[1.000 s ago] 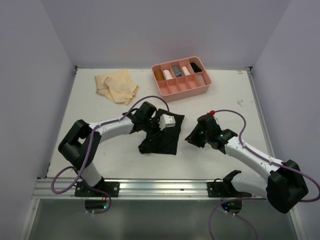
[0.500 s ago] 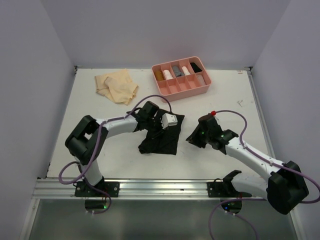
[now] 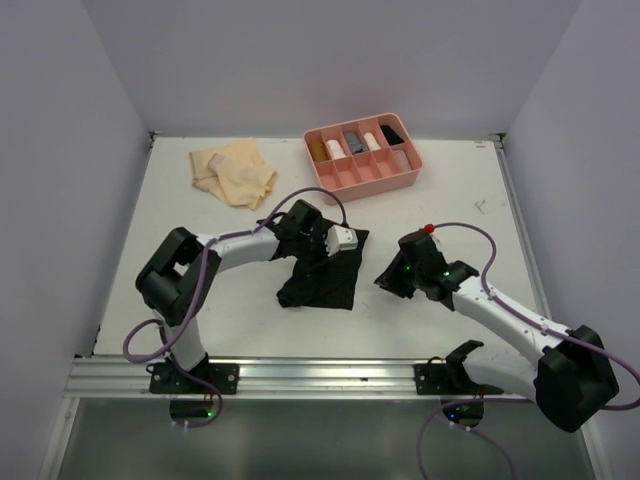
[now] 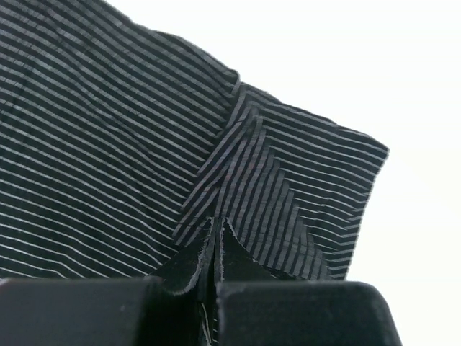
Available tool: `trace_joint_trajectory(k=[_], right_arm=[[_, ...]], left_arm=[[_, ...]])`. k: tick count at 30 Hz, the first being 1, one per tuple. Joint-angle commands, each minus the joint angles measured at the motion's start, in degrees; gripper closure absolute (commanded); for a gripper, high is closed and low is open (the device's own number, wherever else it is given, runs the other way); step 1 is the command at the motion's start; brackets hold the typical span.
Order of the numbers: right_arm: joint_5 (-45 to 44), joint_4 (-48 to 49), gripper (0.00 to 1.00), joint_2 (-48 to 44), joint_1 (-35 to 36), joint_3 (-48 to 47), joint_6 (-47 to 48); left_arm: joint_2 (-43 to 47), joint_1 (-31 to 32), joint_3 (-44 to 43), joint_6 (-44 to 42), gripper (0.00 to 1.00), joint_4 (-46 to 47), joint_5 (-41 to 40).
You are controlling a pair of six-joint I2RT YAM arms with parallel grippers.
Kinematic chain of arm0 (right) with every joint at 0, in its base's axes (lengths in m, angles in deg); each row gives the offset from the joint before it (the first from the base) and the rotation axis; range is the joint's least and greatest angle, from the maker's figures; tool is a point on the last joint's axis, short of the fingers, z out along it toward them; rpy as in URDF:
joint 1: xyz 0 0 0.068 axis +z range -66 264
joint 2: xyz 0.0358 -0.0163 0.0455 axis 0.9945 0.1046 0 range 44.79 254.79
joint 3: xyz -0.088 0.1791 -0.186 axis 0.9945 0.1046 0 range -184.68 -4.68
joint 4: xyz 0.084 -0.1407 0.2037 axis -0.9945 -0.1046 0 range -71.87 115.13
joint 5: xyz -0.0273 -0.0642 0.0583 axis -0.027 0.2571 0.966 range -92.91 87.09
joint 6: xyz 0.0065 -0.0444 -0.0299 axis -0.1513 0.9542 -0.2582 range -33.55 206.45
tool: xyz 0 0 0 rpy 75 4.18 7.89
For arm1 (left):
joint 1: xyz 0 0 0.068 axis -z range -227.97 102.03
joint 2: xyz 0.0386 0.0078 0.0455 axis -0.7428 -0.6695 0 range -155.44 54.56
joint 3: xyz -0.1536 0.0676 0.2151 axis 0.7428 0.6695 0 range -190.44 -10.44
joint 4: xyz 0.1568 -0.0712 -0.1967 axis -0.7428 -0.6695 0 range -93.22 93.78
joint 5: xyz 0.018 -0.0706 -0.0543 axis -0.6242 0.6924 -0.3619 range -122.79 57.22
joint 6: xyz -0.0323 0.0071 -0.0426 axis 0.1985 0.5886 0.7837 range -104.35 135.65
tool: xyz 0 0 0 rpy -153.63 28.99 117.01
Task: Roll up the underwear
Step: Fold the underwear
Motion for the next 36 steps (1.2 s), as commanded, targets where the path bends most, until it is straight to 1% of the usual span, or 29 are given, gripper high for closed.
trace_joint_trajectory(k=[1,6,10,11,12,13,15,16,21,23,24,27,36], right_arm=[[-1.2,-0.4,0.76,-1.1,-0.5,0.2,0.4],[-1.4,0.2,0.76,-0.1,-0.7,-0.7,0.8],[-1.4,0.2,0.75,0.8,-1.2,-1.9,1.9],[-1.4,0.3,0.75,1.0,-1.4,-2.1,2.2],[-1.3,0.3,0.74,1.1,-1.5,-2.4,2.4],[-1.0,0.2,0.74,1.3,-1.7,-2.5,2.6],[-0.7,0.1,0.73,1.5,-1.8,-2.5,2.6],[-0.5,0.2,0.72,1.5,-1.9,-2.5,2.6],[0.0,0.1,0.72,2.1,-1.9,-2.3,2.6],[0.0,0.1,0.72,2.1,-1.9,-2.4,2.6],[0.0,0.1,0.72,2.2,-2.0,-2.4,2.6],[0.0,0.1,0.72,2.1,-1.9,-2.2,2.6],[0.2,0.0,0.72,2.2,-2.0,-1.3,2.3]], left_arm=[[4.3,-0.4,-2.5,-0.9,1.00,-1.4,5.5],[4.8,1.3,-3.1,-0.3,1.00,-3.1,9.7],[4.8,4.0,-1.4,1.7,1.00,-0.6,9.3],[5.0,4.1,-1.0,4.1,1.00,0.2,8.3],[5.2,4.1,-0.7,4.8,0.83,1.7,5.3],[5.3,3.9,-0.3,4.9,0.74,2.3,3.5],[5.7,3.1,-0.1,5.4,0.64,3.3,-1.1],[5.5,2.5,-0.7,5.5,0.63,3.1,-1.5],[1.8,-2.8,-4.7,5.9,0.63,-0.6,0.2],[-0.1,-4.1,-5.6,5.4,0.65,-2.0,1.7],[-0.7,-4.5,-5.9,5.2,0.67,-3.3,3.3],[-2.1,-5.0,-6.3,4.2,0.71,-4.6,5.6],[-2.4,-5.2,-6.8,5.0,0.75,-6.7,11.1]])
